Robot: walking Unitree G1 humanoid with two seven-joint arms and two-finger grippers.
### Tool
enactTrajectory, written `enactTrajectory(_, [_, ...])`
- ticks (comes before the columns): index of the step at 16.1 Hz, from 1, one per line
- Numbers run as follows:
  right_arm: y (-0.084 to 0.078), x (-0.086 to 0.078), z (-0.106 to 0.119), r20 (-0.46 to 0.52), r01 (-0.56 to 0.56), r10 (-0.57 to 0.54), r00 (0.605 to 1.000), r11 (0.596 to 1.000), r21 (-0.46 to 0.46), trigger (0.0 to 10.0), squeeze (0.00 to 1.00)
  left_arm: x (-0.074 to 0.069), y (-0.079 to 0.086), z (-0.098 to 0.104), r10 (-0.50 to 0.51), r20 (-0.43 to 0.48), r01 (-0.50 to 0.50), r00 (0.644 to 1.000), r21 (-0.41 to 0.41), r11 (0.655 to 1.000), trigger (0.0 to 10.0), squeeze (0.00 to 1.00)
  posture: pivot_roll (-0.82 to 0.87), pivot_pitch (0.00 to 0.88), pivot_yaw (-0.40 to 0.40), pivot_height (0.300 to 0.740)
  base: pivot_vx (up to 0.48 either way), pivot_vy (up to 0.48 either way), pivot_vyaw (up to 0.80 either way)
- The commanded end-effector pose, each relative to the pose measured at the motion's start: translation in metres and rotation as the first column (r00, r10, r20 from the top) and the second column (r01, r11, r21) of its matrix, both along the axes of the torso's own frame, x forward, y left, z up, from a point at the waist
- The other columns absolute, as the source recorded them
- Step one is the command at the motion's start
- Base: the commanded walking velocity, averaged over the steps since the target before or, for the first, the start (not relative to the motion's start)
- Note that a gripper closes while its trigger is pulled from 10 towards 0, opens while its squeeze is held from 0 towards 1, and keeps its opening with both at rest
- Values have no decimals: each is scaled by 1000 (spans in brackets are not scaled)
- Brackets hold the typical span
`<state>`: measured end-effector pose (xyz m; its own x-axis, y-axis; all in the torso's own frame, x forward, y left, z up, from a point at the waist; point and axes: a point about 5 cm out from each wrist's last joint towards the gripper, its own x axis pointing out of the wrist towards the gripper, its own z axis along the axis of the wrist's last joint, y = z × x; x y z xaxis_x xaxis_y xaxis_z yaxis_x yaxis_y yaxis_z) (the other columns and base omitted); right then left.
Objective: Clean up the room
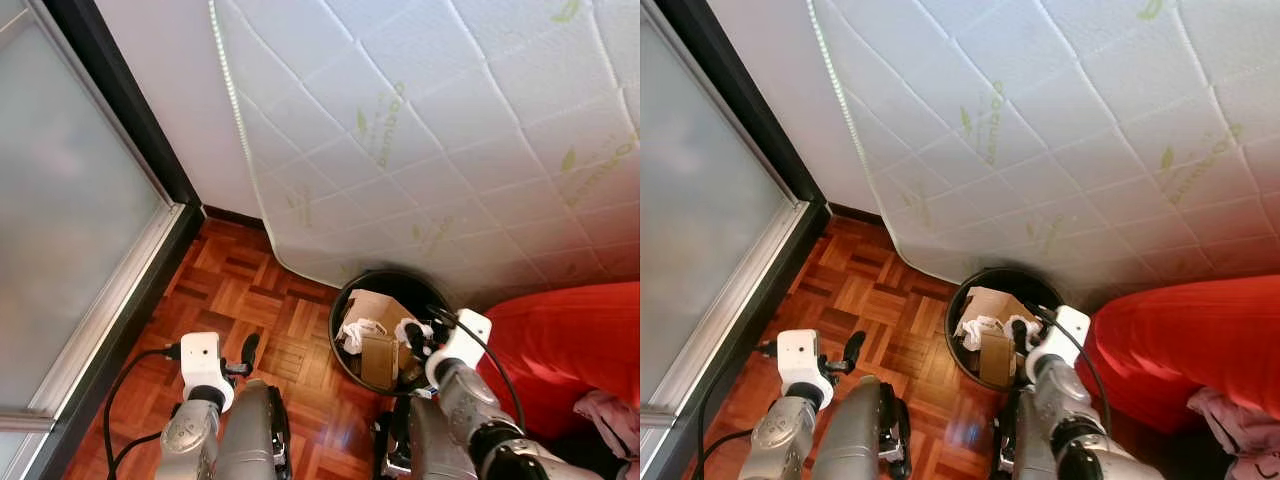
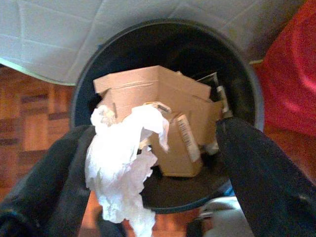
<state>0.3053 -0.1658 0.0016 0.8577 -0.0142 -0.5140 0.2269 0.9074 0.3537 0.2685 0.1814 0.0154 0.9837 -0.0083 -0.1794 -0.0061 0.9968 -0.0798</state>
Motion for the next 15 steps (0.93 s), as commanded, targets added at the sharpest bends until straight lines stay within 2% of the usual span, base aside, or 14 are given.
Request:
enactTrajectory(1, [2, -4, -3, 15, -106, 109, 994, 986, -127, 10000, 0, -8, 2, -8, 17, -38, -18, 999, -14, 1000, 10000, 0, 106, 318, 17, 632, 0, 0, 0])
enactTrajectory(2, [10, 0, 4, 64, -231, 255, 965, 939, -256, 10000, 0, -8, 2, -8, 17, -38, -18, 999, -14, 1000, 10000, 0, 102, 317, 17, 632, 0, 0, 0])
enactTrajectory(4, [11, 0, 5, 55, -262, 289, 956, 920, -292, 10000, 0, -7, 2, -8, 17, -37, -18, 999, -14, 1000, 10000, 0, 106, 316, 17, 632, 0, 0, 0])
enactTrajectory(6, [12, -6, -5, -74, -348, 346, 935, 858, -378, 10000, 0, -7, 2, -8, 17, -38, -17, 999, -14, 1000, 10000, 0, 103, 313, 17, 632, 0, 0, 0])
enactTrajectory(7, [13, -4, -2, -20, -325, 340, 940, 877, -353, 10000, 0, -7, 1, -8, 13, -41, -14, 999, -15, 1000, 10000, 0, 106, 311, 17, 632, 0, 0, 0])
enactTrajectory(8, [13, 9, 18, 157, -225, 278, 948, 930, -290, 10000, 0, -5, 1, -7, 12, -37, -13, 999, -17, 1000, 10000, 0, 101, 313, 16, 632, 0, 0, 0])
enactTrajectory(9, [12, 14, 25, 212, -186, 245, 946, 946, -266, 10000, 0, -5, 1, -7, 12, -36, -13, 999, -16, 1000, 10000, 0, 100, 312, 16, 632, 0, 0, 0])
enactTrajectory(10, [14, 9, 16, 131, -224, 268, 954, 934, -279, 10000, 0, -5, 1, -7, 12, -36, -12, 999, -16, 1000, 10000, 0, 99, 311, 15, 632, 0, 0, 0])
enactTrajectory(11, [17, -6, -6, -71, -347, 344, 936, 878, -328, 10000, 0, -5, 0, -8, 12, -38, -12, 999, -16, 1000, 10000, 0, 99, 309, 15, 632, 0, 0, 0])
enactTrajectory(12, [19, -15, -16, -135, -406, 384, 914, 842, -355, 10000, 0, -5, 0, -8, 11, -39, -12, 999, -16, 1000, 10000, 0, 105, 308, 12, 632, 0, 0, 0])
enactTrajectory(13, [20, -14, -11, -56, -373, 377, 925, 867, -331, 10000, 0, -5, 0, -8, 11, -39, -12, 999, -16, 1000, 10000, 0, 111, 313, 16, 632, 0, 0, 0])
enactTrajectory(14, [16, -1, 6, 122, -233, 278, 953, 928, -291, 10000, 0, -4, 1, -7, 13, -37, -14, 999, -15, 1000, 10000, 0, 99, 312, 15, 632, 0, 0, 0])
enactTrajectory(15, [11, 4, 14, 166, -168, 220, 961, 945, -280, 10000, 0, -4, 1, -7, 12, -37, -13, 999, -14, 1000, 10000, 0, 98, 312, 15, 632, 0, 0, 0])
